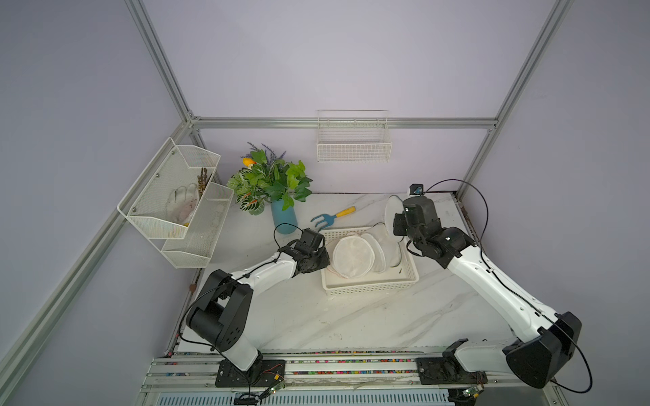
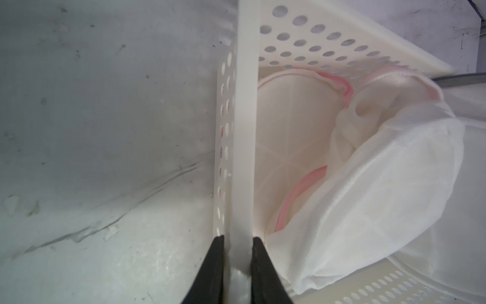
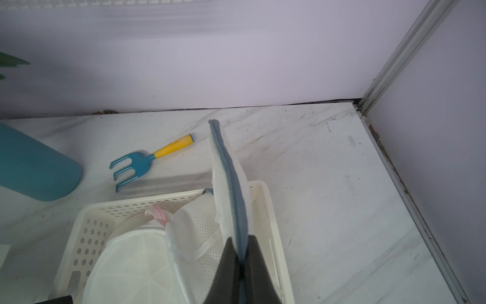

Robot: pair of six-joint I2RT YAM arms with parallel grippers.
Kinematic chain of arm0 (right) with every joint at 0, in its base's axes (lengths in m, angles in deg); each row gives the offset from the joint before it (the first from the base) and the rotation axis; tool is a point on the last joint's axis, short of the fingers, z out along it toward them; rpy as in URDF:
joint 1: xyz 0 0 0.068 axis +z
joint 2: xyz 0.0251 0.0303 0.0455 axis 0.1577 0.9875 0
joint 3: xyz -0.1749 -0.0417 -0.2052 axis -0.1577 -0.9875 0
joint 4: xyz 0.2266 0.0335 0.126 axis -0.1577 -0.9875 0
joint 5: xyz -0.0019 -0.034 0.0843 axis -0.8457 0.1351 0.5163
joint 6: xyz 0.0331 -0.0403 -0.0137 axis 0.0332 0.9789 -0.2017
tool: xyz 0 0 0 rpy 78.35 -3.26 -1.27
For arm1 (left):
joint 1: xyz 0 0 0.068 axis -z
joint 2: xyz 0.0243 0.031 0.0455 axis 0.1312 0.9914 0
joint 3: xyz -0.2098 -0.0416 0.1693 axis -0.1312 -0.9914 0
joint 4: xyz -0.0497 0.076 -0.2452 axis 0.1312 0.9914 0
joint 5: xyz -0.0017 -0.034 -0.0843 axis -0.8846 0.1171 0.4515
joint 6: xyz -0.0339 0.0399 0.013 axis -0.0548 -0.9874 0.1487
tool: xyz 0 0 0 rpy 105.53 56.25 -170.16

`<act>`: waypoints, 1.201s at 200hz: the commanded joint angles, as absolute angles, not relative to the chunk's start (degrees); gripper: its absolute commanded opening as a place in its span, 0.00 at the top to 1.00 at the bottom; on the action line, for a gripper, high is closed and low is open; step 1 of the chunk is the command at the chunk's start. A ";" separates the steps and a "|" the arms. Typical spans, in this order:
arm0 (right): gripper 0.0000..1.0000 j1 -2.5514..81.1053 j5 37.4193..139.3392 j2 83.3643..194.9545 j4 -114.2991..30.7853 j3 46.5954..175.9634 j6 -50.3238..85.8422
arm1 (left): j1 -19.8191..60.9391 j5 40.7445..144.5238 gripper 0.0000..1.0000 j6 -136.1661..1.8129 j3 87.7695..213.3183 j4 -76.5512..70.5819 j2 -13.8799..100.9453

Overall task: Turn the laundry bag inside out
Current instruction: Pick up the laundry bag and place it in the bin, then turn over the laundry bag.

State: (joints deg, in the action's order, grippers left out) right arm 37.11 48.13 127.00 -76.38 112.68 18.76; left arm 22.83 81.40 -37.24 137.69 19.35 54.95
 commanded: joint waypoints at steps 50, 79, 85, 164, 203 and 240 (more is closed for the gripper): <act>1.00 32.79 41.35 120.85 -78.73 123.53 23.00 | 23.31 78.86 0.76 -37.20 150.98 14.70 65.76; 1.00 32.43 42.11 119.10 -79.34 127.59 24.23 | 23.31 80.19 0.62 -38.03 155.04 13.22 69.23; 1.00 32.44 42.68 118.82 -79.76 128.42 24.25 | 23.31 80.39 0.58 -38.36 155.77 13.04 69.48; 1.00 32.93 67.48 117.60 -92.25 138.00 20.32 | 26.38 65.05 0.19 -51.87 138.18 -2.13 43.01; 1.00 36.58 82.22 119.31 -92.35 138.62 13.87 | 26.72 67.36 0.17 -61.76 124.93 -9.74 22.42; 1.00 43.80 86.11 121.46 -86.91 136.97 8.78 | 26.75 62.70 0.17 -62.83 123.68 5.13 5.12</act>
State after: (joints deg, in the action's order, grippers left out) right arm 39.88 79.65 120.38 -90.87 137.79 13.63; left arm 26.66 67.26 -59.27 123.39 -2.68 13.23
